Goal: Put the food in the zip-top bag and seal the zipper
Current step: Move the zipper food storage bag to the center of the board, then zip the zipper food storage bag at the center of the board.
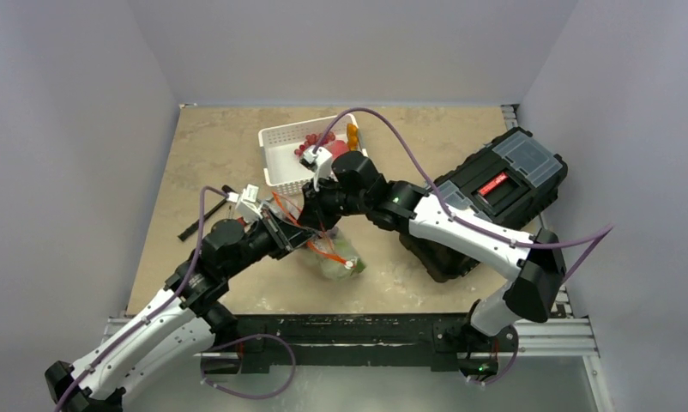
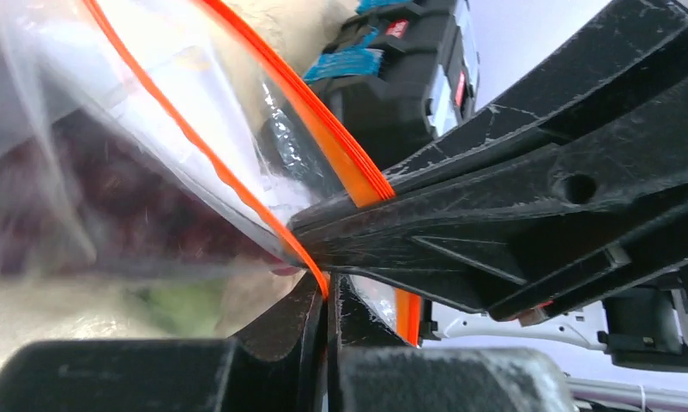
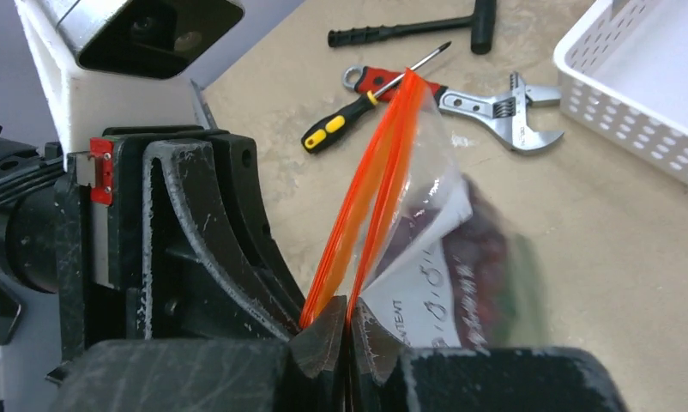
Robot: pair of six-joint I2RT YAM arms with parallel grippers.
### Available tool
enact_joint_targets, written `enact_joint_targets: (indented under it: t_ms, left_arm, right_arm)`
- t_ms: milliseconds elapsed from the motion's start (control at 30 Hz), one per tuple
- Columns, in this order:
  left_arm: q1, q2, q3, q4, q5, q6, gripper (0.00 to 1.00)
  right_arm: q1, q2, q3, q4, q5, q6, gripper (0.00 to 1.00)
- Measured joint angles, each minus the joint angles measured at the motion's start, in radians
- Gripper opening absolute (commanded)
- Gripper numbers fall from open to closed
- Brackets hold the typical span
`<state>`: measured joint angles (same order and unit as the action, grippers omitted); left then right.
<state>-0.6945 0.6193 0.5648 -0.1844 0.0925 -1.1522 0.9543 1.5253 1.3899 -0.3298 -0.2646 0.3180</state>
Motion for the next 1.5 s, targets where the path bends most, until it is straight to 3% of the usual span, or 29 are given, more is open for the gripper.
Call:
enact_joint_targets:
  t_ms: [233, 467, 767, 967, 1200, 1500]
  left_arm:
    - [0.000, -0.046, -0.084, -0.024, -0.100, -0.045, 0.00]
    - [0.000, -0.058, -0.094, -0.013, -0.129, -0.061, 0.00]
    - [0.000, -0.115, -0.094, -0.047, -0.151, -0.059, 0.00]
    - [0.000, -0.113, -0.093, -0.057, -0.152, -0.058, 0.00]
    - [0.000, -0.098, -0.087, -0.071, -0.150, -0.053, 0.00]
    - [0.000, -0.089, -0.065, -0.089, -0.148, -0.032, 0.00]
  right_arm:
    - [0.008, 0.002, -0.016, -0.013, -0.019, -0.021, 0.37]
    - [0.008, -0.146, -0.168, -0.005, 0.011, -0.048, 0.63]
    - [0.008, -0.398, -0.436, 0.090, 0.185, -0.129, 0.77]
    - [0.008, -0.616, -0.752, 0.467, 0.136, -0.139, 0.76]
    - [0.008, -0.510, -0.828, 0.702, 0.040, -0.183, 0.61]
    - [0.008, -0.381, -0.827, 0.818, -0.043, -0.257, 0.57]
